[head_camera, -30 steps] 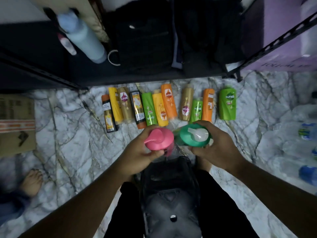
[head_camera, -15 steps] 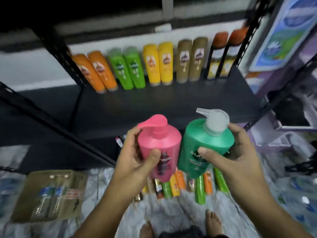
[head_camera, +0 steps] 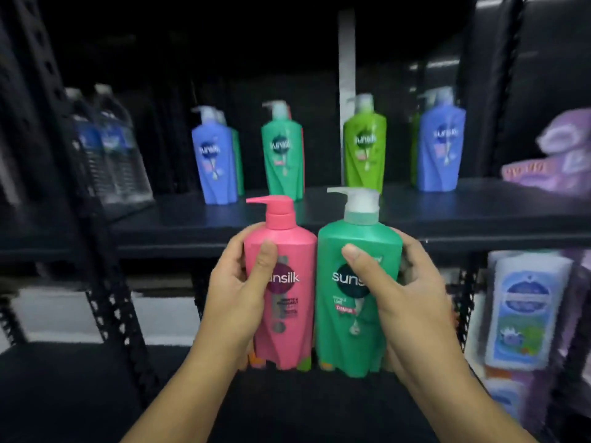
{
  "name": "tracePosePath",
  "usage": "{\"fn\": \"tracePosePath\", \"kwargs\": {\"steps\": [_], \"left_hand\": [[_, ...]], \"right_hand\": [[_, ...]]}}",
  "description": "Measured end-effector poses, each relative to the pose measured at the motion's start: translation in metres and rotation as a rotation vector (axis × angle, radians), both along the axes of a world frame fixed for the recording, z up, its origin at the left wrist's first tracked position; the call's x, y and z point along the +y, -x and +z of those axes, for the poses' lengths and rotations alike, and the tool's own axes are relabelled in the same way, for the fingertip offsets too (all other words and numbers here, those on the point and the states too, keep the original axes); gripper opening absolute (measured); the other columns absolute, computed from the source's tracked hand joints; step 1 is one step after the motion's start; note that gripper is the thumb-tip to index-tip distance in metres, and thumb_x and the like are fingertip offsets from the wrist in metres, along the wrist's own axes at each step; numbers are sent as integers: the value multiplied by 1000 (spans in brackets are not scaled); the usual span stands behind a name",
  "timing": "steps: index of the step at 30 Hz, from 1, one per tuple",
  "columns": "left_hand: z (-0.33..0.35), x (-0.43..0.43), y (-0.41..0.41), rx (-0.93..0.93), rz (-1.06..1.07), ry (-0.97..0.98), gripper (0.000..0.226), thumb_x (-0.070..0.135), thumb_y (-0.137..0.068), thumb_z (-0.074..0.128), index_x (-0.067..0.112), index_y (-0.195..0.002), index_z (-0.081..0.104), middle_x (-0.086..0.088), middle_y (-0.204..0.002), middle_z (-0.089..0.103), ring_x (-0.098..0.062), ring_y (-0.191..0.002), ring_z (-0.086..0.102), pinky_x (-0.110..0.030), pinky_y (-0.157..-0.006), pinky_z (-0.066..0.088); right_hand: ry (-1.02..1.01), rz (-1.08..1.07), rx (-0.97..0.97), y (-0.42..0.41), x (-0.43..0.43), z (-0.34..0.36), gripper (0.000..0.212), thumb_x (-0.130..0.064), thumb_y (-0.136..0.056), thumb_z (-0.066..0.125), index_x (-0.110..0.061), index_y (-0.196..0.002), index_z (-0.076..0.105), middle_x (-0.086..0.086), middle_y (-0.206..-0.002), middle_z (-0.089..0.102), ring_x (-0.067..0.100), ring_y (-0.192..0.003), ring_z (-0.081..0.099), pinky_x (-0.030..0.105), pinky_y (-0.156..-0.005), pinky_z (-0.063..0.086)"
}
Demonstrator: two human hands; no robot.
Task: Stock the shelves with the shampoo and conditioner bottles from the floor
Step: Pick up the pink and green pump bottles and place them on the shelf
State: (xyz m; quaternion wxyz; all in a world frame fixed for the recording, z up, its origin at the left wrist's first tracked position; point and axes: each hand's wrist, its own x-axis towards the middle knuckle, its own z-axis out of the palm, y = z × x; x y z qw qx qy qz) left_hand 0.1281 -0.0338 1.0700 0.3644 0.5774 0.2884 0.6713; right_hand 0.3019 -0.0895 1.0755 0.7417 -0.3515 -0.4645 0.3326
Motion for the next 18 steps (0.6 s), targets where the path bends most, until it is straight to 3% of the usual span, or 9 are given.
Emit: {"fn": "tracePosePath", "kwargs": {"steps": [3, 9, 18], "left_hand": [[49, 13, 7, -41, 30, -52, 46, 45, -87, 64, 21, -127, 65, -5, -109, 77, -21, -97, 75, -34, -80, 61], [124, 41, 23, -100, 101, -117, 34, 46, -93, 65, 20, -114, 68, -4, -98, 79, -19, -87, 77, -34, -73, 62], [150, 108, 42, -78, 216, -103, 26, 46, -95, 69, 28, -113, 67, -3, -97, 78, -17, -85, 77, -42, -80, 63]], "right_hand": [[-83, 34, -38, 6, 17, 47, 36, -24, -82, 80, -21, -114, 65, -2, -100, 77, 15, -87, 76, 29, -65, 60], [-151, 119, -77, 22, 66, 120, 44, -31, -83, 82, -16, -118, 62, 4, -103, 77, 21, -90, 77, 43, -76, 63], [-125, 47, -208, 46, 146, 143, 49, -49, -77, 83, -25, -113, 62, -3, -100, 76, 13, -85, 76, 46, -80, 63]]}}
